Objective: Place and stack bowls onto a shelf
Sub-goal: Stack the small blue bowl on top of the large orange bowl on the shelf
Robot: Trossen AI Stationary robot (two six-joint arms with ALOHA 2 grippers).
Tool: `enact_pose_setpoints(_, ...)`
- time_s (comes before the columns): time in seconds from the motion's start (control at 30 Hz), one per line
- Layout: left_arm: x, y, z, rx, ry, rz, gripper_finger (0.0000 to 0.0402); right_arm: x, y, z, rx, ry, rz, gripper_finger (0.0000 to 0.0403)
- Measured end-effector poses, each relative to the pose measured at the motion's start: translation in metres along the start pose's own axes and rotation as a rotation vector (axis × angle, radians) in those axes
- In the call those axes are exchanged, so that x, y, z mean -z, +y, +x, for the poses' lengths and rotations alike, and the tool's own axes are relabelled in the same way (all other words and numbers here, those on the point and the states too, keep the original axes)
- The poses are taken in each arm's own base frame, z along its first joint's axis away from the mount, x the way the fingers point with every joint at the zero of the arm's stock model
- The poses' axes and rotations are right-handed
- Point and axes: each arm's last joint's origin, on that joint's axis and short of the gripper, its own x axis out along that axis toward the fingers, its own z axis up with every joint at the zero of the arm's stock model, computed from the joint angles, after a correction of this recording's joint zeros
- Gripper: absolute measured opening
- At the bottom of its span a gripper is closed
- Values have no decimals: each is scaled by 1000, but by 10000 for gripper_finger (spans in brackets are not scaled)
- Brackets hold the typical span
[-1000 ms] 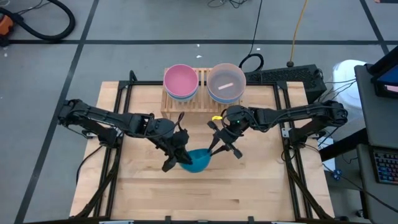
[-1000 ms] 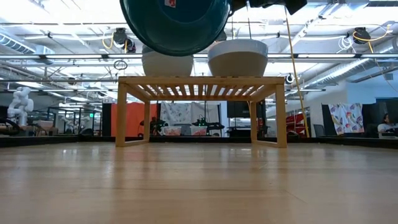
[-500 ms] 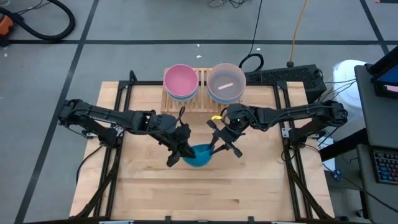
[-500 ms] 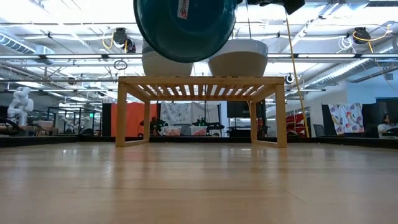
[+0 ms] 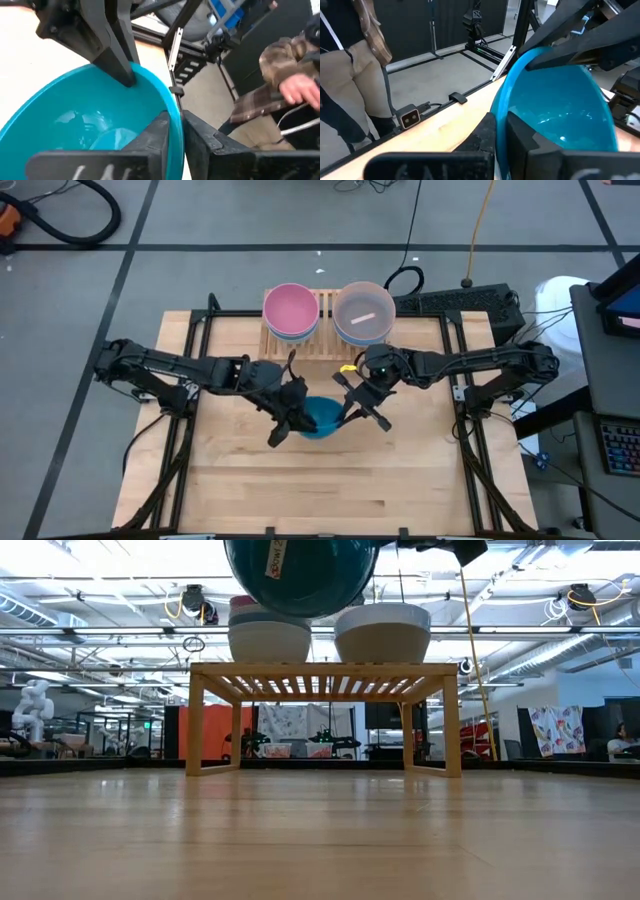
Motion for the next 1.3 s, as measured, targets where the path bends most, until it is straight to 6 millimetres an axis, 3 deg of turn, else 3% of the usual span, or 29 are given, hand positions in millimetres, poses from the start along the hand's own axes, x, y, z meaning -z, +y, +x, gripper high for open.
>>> enact_pose_setpoints(0.17, -3, 1, -1, -47, -49, -79, 80, 1, 0, 1, 4, 7, 1, 6)
enact_pose_setpoints(0.57, -22, 1, -15, 43, -182, -74, 87, -3, -3, -9, 68, 13, 3, 6)
enact_pose_setpoints(0.8, -27, -21, -39, 133, -244, 16, 87, -21, 2, -43, 265, 47, -30, 6)
enact_pose_setpoints(1.13, -29, -44, -89, 99, -368, 87, 88, -56, 31, -94, 565, 71, -198, 6)
enact_pose_setpoints(1.3, -27, -47, -106, 64, -391, 88, 88, -66, 45, -123, 860, 145, -219, 7)
